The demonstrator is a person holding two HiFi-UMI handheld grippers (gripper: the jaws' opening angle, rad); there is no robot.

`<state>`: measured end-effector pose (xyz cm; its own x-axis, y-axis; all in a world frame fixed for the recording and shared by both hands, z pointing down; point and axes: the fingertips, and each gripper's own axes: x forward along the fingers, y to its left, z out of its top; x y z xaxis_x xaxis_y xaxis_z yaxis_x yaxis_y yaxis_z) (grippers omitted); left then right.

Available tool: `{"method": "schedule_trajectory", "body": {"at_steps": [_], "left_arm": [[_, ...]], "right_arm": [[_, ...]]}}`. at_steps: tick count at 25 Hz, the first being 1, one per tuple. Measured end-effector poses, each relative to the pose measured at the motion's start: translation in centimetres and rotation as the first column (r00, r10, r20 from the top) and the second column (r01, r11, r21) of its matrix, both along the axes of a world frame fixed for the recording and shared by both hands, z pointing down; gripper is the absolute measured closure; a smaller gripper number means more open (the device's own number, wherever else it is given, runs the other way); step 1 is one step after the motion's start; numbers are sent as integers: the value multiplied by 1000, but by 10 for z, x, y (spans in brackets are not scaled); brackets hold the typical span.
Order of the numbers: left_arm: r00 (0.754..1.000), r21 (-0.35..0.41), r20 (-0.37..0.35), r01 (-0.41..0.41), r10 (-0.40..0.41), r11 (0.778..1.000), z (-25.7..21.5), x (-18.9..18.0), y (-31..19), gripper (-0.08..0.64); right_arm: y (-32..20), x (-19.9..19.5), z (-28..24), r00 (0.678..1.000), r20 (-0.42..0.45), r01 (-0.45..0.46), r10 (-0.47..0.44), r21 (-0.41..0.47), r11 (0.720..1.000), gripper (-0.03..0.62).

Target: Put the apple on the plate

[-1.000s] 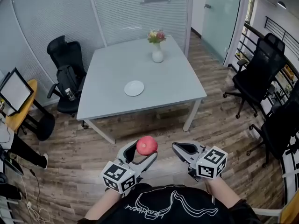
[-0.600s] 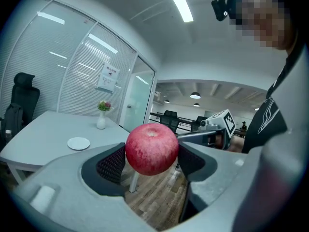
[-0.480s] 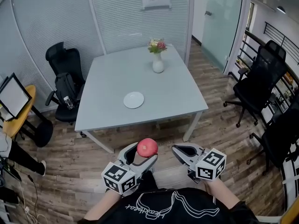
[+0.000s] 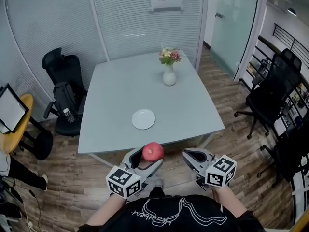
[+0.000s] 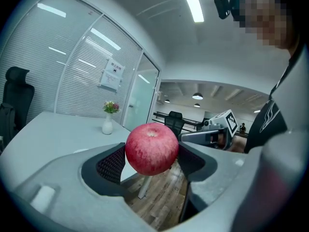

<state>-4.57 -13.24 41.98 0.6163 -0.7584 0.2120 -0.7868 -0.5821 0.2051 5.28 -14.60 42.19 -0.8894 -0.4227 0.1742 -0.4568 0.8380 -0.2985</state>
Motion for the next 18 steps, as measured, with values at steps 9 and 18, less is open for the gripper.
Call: {"method": "schedule_trajectory", "body": {"at_steps": [9, 18], "left_arm": [[1000, -3, -16, -17, 17, 1000, -4, -57, -95, 212], [1000, -22, -3, -31, 31, 999, 18, -87, -161, 212]], "right_arm": [[-78, -57, 5, 999, -15, -32, 32, -35, 999, 583], [-124, -77, 22, 996, -49, -78, 75, -73, 994, 583]]}}
